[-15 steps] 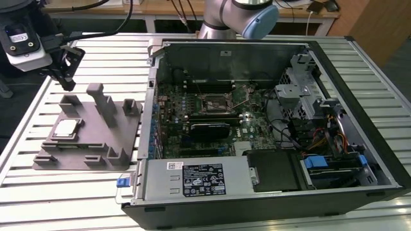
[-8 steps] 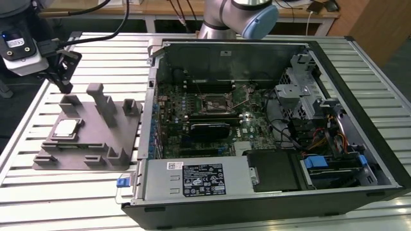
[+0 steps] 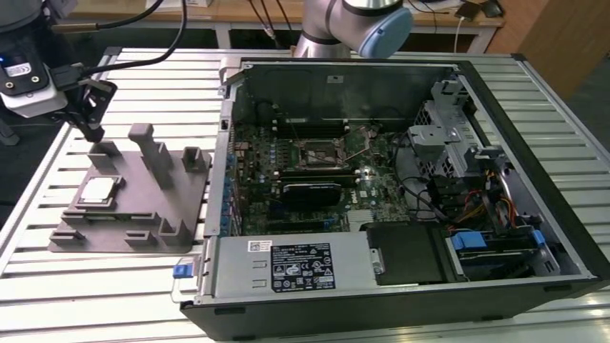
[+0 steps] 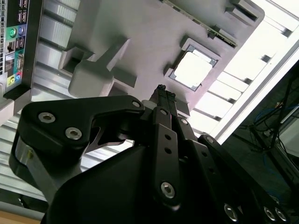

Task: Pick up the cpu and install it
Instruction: 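Reach for the cpu, then pick up the cpu and move it towards the insertion slot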

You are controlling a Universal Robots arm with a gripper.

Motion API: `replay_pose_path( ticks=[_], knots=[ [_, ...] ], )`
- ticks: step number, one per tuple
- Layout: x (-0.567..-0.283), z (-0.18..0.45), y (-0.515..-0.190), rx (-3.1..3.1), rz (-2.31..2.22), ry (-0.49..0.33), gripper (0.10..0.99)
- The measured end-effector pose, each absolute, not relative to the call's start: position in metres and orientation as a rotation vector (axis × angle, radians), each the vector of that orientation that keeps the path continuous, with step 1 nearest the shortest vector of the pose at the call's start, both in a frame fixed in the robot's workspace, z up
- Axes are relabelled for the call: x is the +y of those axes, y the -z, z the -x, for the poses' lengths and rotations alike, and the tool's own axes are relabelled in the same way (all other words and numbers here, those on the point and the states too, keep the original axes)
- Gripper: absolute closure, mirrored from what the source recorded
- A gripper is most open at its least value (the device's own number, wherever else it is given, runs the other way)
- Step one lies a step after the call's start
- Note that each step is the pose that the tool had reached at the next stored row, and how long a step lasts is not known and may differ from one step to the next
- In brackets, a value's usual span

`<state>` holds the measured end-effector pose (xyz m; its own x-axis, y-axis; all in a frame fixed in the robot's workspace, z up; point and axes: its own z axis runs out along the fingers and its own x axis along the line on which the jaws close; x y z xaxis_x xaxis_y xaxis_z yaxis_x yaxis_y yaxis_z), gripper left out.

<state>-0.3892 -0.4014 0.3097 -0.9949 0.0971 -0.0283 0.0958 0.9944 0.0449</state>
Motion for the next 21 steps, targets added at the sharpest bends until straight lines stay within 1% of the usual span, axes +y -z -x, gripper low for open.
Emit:
replay_pose_path(
  ticks=[21],
  knots=[
    [-0.4044,0.3920,-0.3016,3.107,-0.150,-0.068,0.980]
  ],
)
